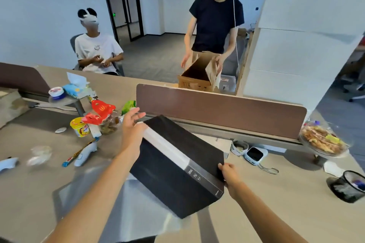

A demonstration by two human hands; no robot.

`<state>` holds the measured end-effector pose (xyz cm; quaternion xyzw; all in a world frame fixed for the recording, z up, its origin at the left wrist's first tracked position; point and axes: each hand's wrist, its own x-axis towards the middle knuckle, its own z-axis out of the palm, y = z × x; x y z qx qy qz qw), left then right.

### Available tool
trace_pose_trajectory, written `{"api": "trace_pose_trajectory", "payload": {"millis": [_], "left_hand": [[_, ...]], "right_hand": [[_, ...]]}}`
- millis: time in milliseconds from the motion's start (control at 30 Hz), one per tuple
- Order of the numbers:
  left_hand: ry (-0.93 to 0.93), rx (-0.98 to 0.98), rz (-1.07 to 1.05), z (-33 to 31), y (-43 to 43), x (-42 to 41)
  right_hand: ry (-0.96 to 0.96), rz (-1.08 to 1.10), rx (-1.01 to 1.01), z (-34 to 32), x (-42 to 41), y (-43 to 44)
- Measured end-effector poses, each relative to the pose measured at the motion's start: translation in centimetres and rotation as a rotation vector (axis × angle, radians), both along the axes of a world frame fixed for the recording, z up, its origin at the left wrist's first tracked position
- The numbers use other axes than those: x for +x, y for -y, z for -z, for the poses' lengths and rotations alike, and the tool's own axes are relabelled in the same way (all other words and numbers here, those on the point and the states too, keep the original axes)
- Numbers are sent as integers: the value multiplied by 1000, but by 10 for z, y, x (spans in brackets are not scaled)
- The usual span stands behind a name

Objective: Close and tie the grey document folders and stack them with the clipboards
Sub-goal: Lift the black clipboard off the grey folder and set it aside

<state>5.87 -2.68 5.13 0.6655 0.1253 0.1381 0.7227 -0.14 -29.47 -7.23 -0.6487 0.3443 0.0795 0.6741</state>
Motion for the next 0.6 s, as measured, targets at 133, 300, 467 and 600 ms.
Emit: {"api": "trace_pose_trajectory", "payload": {"millis": [133,300,467,600], "left_hand": [[56,-360,23,-1,29,-10],[-165,-479,-32,58,51,-26],[-505,-341,-68,141,53,-57],[-691,-209,33,172,66,-78]], "right_hand": [[181,68,-28,-14,-20,42],[245,137,-115,-7,-53,79],[-42,-100,-210,36,-77,82],[-199,-211,-170,55,-87,74]]}}
